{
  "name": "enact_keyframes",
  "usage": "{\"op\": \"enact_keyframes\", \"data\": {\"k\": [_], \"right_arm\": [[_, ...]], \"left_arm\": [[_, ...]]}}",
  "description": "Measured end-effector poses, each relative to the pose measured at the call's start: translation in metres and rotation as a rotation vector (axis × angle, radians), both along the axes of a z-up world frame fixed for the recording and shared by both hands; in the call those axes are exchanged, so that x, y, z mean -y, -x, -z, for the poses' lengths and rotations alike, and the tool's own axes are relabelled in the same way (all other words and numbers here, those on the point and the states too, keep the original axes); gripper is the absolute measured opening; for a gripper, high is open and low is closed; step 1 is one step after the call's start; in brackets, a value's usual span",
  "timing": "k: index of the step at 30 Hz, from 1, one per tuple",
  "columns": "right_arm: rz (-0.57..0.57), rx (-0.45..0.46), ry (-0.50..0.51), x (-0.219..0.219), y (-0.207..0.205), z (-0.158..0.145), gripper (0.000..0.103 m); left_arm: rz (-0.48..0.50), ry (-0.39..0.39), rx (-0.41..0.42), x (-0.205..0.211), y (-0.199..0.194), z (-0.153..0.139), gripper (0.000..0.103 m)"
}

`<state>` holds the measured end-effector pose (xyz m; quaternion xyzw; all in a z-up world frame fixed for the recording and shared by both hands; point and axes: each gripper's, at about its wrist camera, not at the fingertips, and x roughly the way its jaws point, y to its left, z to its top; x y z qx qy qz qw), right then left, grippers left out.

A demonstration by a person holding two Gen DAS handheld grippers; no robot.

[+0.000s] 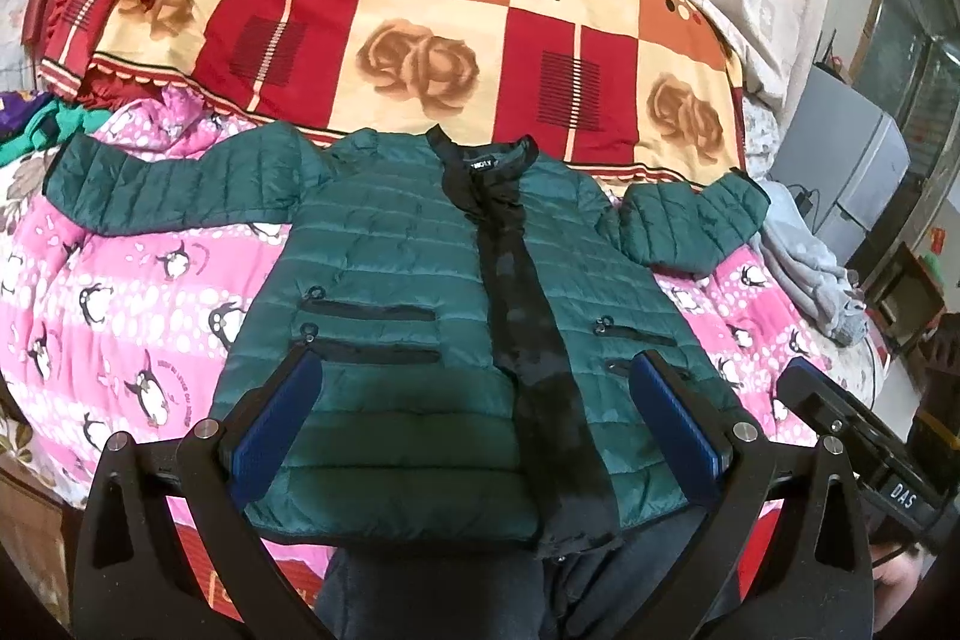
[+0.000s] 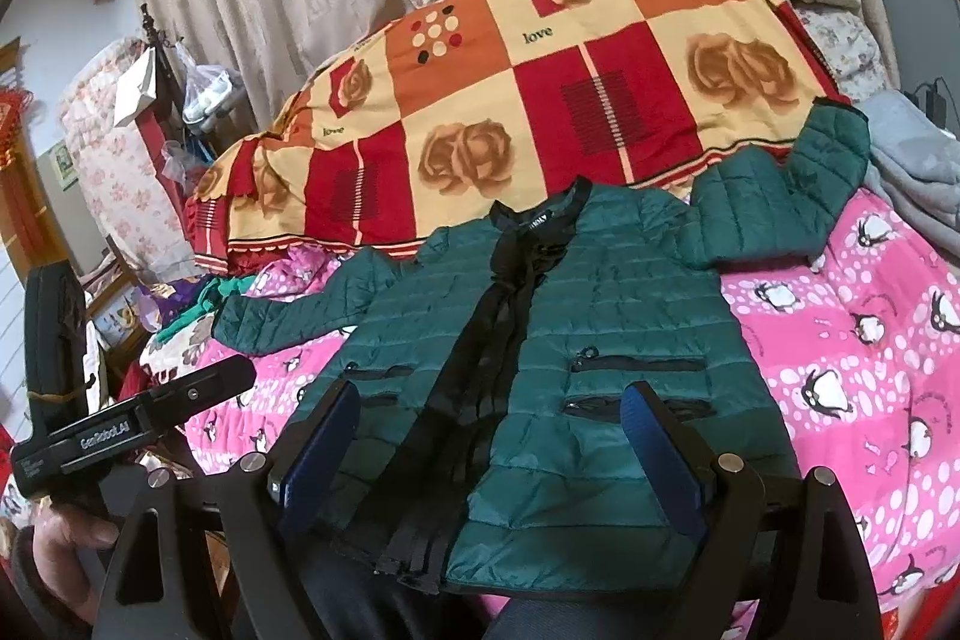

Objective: Fold large clothes

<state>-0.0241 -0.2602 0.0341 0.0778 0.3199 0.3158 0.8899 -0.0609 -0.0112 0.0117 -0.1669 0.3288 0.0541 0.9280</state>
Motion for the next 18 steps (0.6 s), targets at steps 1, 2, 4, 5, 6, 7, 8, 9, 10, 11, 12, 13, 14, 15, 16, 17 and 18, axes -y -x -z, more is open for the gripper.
{"op": "enact_keyframes", "data": {"k": [1,2,4,5,6,7,8,9,10,11,12,13,14,15,16,17,18], "right_arm": [[0.000,-0.006,0.007,-0.001,0.001,-0.001,0.088],[0.002,-0.019,0.023,-0.003,0.000,-0.003,0.088],[0.008,-0.018,0.031,-0.003,0.000,-0.003,0.088],[0.015,-0.012,0.045,-0.003,0.001,-0.003,0.088],[0.028,-0.013,0.059,-0.003,0.000,-0.002,0.088],[0.042,-0.018,0.081,-0.002,0.000,-0.001,0.088],[0.049,-0.026,0.077,-0.001,-0.001,0.000,0.088],[0.056,-0.033,0.071,0.001,-0.002,0.000,0.088],[0.061,-0.044,0.072,0.002,-0.003,0.001,0.088],[0.066,-0.048,0.067,0.004,-0.003,0.001,0.088],[0.070,-0.047,0.066,0.005,-0.003,0.001,0.088],[0.074,-0.040,0.068,0.007,-0.004,0.000,0.088],[0.078,-0.032,0.074,0.008,-0.004,0.001,0.088],[0.081,-0.031,0.070,0.008,-0.004,0.001,0.088],[0.083,-0.028,0.071,0.009,-0.004,0.001,0.088],[0.085,-0.028,0.069,0.009,-0.004,0.001,0.088],[0.086,-0.028,0.066,0.010,-0.004,0.002,0.088]], "left_arm": [[-0.002,0.004,-0.001,-0.001,0.000,0.000,0.103],[-0.005,0.006,-0.002,-0.002,0.001,0.000,0.103],[-0.005,0.005,-0.001,-0.002,0.001,0.000,0.102],[-0.005,0.005,-0.003,-0.002,0.001,0.000,0.103],[-0.005,0.005,-0.003,-0.002,0.001,0.000,0.103],[-0.005,0.006,-0.002,-0.003,0.001,0.000,0.103],[-0.006,0.006,-0.002,-0.003,0.001,0.000,0.103],[-0.005,0.007,-0.002,-0.003,0.001,0.000,0.103],[-0.005,0.008,-0.003,-0.003,0.001,0.000,0.103],[-0.006,0.008,-0.004,-0.003,0.001,0.001,0.103],[-0.007,0.008,-0.004,-0.003,0.002,0.000,0.103],[-0.010,0.007,-0.006,-0.004,0.002,0.001,0.103],[-0.011,0.008,-0.008,-0.005,0.002,0.001,0.103],[-0.012,0.009,-0.010,-0.005,0.003,0.002,0.103],[-0.013,0.010,-0.011,-0.005,0.003,0.002,0.103],[-0.011,0.008,-0.010,-0.005,0.002,0.002,0.103],[-0.012,0.005,-0.011,-0.005,0.002,0.002,0.103]]}}
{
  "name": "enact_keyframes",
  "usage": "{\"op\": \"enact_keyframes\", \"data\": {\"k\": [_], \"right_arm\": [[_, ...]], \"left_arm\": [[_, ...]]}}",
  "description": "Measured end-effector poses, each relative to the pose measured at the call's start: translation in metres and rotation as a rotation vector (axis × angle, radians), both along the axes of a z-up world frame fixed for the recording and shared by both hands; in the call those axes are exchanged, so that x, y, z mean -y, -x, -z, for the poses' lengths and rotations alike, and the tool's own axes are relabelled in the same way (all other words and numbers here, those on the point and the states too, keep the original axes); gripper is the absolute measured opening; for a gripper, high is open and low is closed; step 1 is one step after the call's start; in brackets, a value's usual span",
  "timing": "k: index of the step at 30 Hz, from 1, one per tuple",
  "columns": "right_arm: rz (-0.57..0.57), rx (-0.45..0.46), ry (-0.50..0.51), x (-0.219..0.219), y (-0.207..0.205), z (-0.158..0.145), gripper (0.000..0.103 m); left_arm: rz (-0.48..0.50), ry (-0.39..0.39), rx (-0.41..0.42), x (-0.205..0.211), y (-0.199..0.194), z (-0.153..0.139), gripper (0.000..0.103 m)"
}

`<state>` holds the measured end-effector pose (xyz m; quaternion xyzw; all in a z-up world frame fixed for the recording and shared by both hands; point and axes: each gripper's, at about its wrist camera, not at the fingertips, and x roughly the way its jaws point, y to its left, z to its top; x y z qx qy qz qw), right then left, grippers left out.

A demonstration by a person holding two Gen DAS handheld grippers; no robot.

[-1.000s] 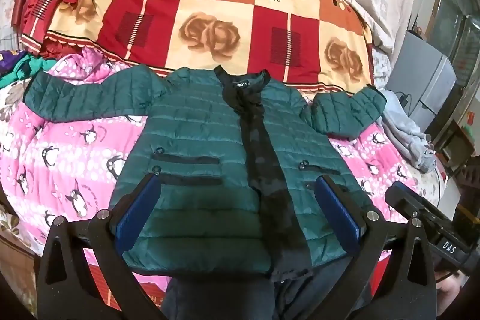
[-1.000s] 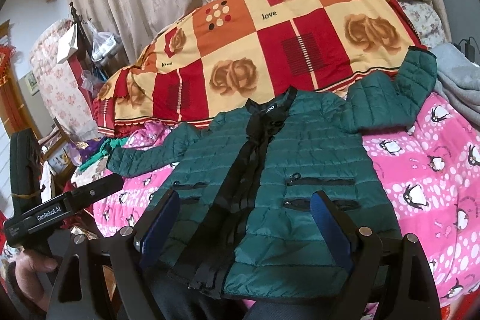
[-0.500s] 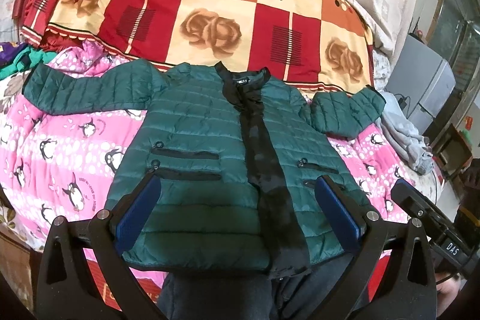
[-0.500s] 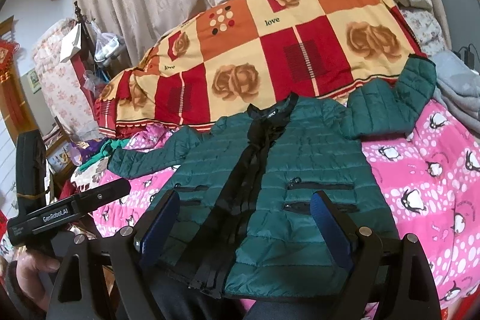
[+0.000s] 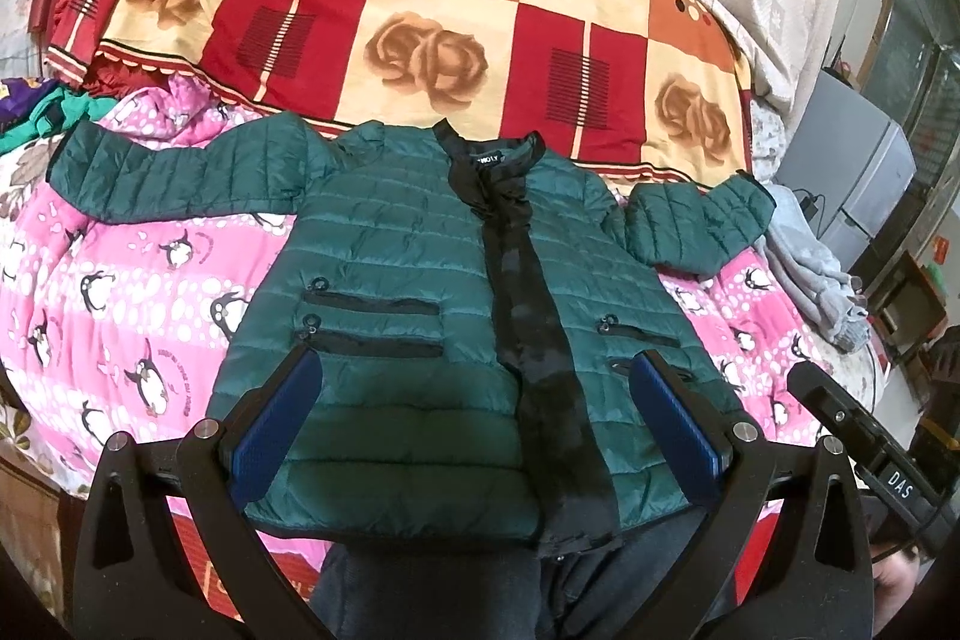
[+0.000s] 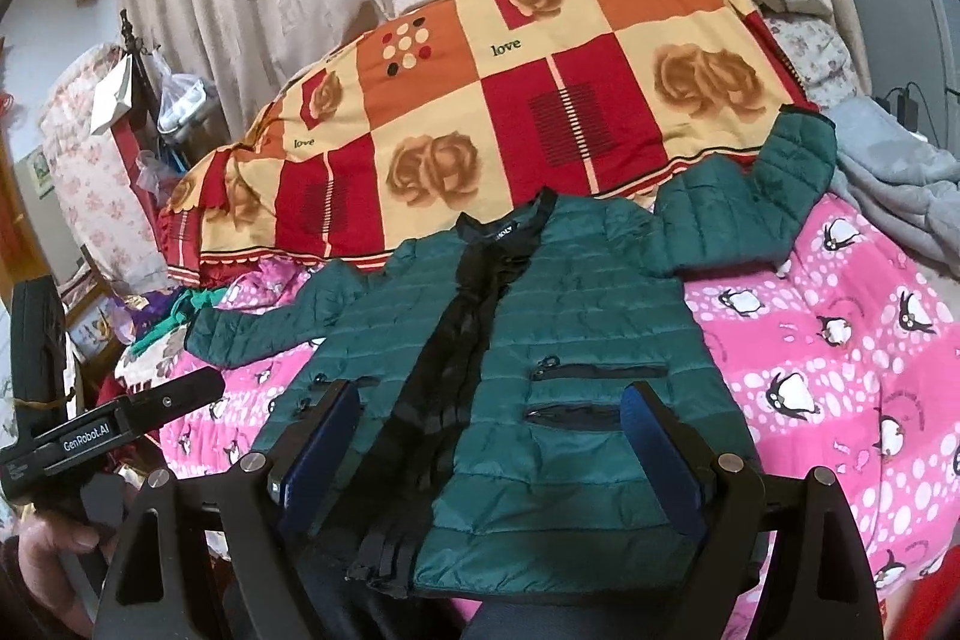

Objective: Fold large clothes

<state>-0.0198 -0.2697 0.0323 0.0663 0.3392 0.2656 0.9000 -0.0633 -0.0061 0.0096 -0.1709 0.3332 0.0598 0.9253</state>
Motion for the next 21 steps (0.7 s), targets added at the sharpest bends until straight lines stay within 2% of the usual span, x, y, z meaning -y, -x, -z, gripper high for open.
{"op": "enact_keyframes", "data": {"k": [11,21], "right_arm": [[-0.010,0.030,-0.007,0.0027,0.0025,-0.0018,0.088],[0.006,0.021,-0.008,0.0056,0.0002,-0.0011,0.088]], "left_arm": [[0.010,-0.008,-0.003,0.0064,-0.0049,-0.0021,0.103],[-0.006,-0.017,-0.005,0.0063,-0.0074,-0.0059,0.103]]}}
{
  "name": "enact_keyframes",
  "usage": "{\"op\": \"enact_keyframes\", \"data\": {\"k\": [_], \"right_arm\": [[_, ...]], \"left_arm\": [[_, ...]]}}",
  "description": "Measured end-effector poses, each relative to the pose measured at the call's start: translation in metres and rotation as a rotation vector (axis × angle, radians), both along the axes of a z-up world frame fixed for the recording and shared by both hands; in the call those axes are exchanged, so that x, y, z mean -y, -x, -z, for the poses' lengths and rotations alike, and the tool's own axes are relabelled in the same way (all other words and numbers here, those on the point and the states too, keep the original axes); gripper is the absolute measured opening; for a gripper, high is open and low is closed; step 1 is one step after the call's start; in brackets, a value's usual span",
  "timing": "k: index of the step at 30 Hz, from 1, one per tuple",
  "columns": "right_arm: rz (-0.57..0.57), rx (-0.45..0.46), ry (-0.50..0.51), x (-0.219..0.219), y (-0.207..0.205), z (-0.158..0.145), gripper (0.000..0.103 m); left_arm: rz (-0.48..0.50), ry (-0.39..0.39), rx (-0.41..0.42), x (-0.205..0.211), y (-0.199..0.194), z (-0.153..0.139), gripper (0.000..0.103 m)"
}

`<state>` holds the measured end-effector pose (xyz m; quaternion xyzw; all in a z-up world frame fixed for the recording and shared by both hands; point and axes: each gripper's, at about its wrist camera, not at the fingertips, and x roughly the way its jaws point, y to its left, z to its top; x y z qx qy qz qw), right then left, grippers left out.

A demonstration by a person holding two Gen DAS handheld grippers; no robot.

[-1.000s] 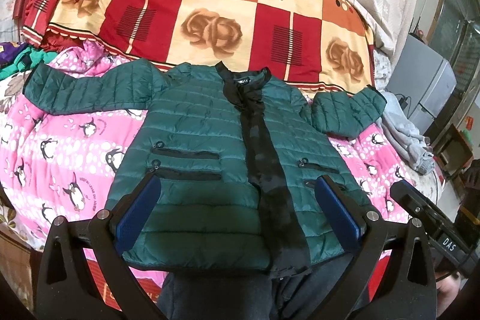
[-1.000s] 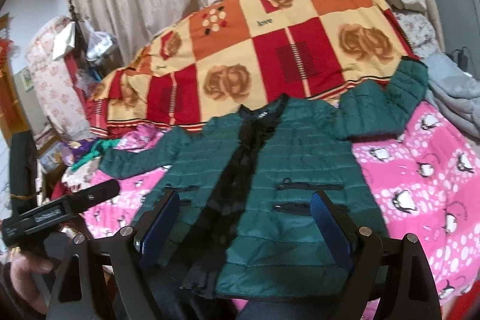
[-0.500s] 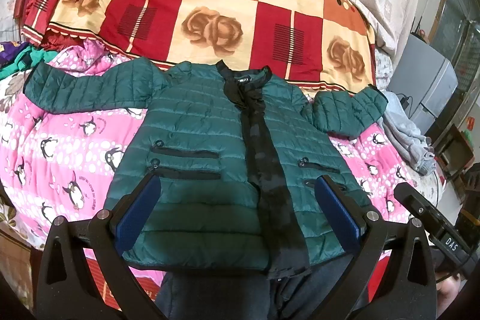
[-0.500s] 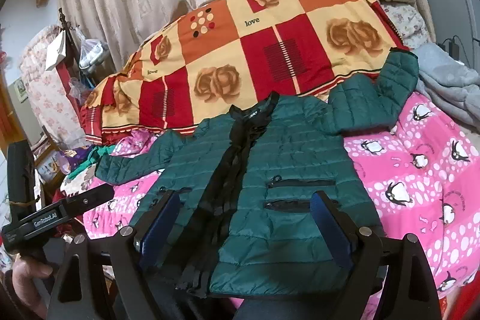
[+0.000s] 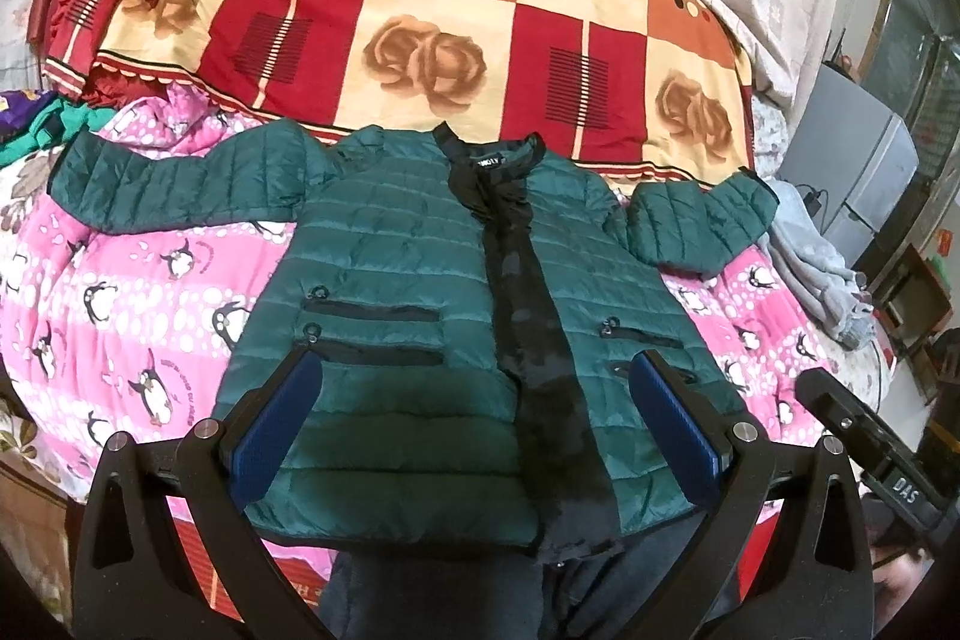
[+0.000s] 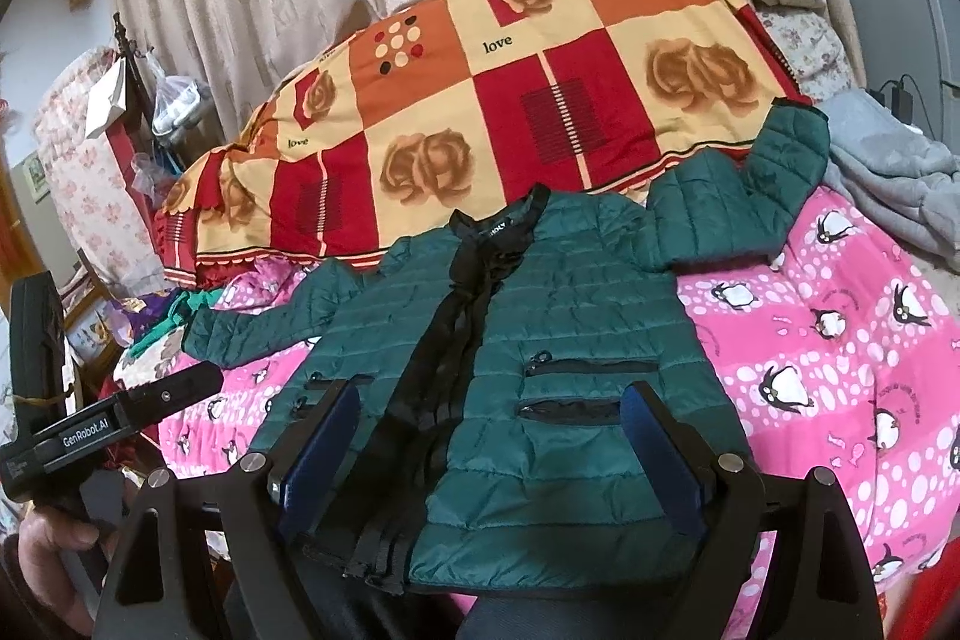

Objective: Fold large clothes

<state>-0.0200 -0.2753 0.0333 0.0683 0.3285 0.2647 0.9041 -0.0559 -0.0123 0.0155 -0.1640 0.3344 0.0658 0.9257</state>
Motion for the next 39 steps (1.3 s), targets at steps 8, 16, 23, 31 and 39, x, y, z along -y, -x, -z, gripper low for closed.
{"op": "enact_keyframes", "data": {"k": [8,16,23,31,39], "right_arm": [[0.002,0.061,0.047,0.002,0.007,-0.005,0.088],[-0.015,0.095,0.140,-0.021,-0.013,-0.001,0.088],[-0.061,0.122,0.185,-0.053,-0.030,0.012,0.088],[-0.103,0.189,0.237,-0.074,-0.052,0.036,0.088],[-0.068,0.145,0.226,-0.063,-0.072,0.067,0.088]], "left_arm": [[-0.013,-0.015,-0.023,-0.004,-0.014,0.010,0.103],[-0.007,-0.075,-0.072,-0.005,-0.048,0.026,0.103],[-0.061,-0.091,-0.112,-0.017,-0.066,0.047,0.103],[-0.098,-0.105,-0.161,-0.031,-0.085,0.069,0.103],[-0.103,-0.122,-0.204,-0.023,-0.091,0.088,0.103]]}}
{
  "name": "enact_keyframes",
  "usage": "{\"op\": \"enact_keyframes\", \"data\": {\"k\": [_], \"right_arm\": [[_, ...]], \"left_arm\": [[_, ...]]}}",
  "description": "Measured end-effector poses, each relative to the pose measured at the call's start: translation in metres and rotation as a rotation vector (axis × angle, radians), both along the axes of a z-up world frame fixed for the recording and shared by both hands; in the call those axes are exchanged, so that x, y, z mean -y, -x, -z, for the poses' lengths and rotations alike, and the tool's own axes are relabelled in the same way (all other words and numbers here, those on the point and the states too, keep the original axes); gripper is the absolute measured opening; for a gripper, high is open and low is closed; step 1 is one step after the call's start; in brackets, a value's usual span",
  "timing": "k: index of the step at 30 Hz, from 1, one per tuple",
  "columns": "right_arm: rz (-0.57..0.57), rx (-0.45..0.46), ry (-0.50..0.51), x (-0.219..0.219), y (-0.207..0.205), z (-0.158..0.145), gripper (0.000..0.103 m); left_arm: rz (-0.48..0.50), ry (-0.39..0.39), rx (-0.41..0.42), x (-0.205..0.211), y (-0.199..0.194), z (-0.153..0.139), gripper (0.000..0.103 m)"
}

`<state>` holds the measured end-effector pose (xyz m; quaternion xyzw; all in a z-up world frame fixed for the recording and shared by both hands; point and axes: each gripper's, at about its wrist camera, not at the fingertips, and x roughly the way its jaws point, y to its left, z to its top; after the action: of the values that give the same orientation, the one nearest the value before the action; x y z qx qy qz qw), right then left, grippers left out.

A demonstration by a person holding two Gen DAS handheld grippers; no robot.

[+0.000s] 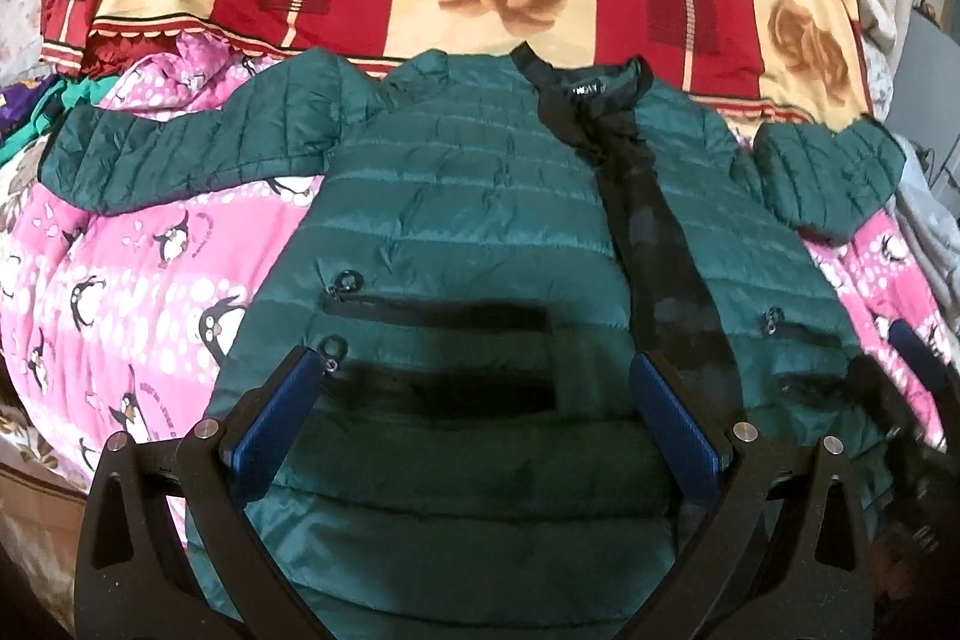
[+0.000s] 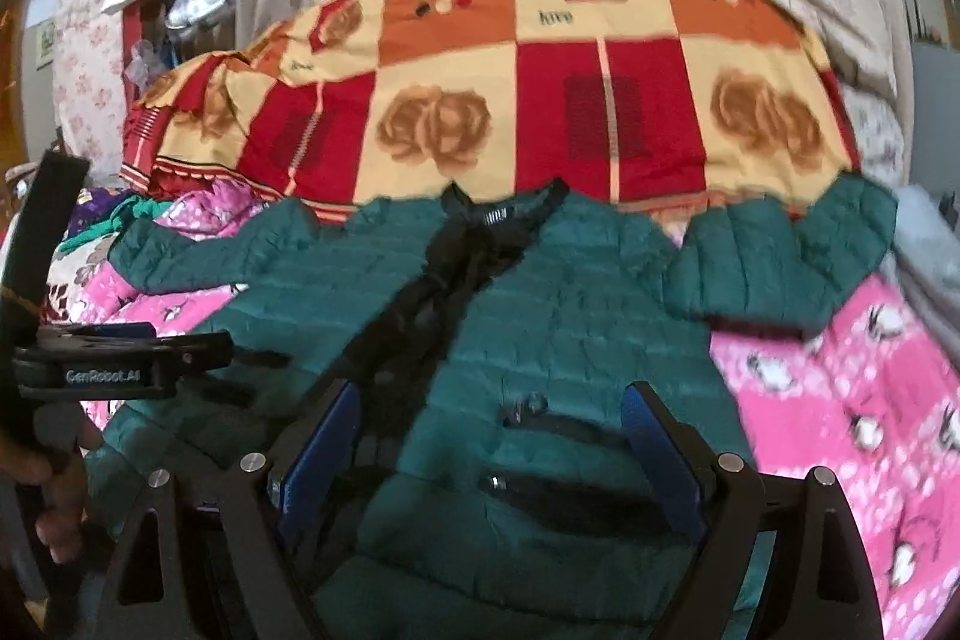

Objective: Fold large clothes

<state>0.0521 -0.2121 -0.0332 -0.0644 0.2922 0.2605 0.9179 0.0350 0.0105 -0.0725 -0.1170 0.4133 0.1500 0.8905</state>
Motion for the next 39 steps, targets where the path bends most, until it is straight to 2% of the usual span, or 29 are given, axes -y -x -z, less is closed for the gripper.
{"op": "enact_keyframes", "data": {"k": [3,8,21,39], "right_arm": [[0.025,-0.015,-0.024,0.007,-0.004,0.002,0.088],[0.064,-0.031,-0.056,0.016,-0.006,0.005,0.088],[0.104,-0.073,-0.038,0.018,-0.014,0.012,0.088],[0.126,-0.057,-0.004,0.014,-0.014,0.012,0.088]], "left_arm": [[-0.006,-0.046,0.013,0.006,0.001,-0.002,0.103],[-0.017,-0.080,0.037,0.011,0.005,-0.003,0.103],[-0.041,-0.068,0.053,0.007,0.009,-0.004,0.103],[-0.044,-0.060,0.060,0.006,0.011,-0.004,0.103]]}}
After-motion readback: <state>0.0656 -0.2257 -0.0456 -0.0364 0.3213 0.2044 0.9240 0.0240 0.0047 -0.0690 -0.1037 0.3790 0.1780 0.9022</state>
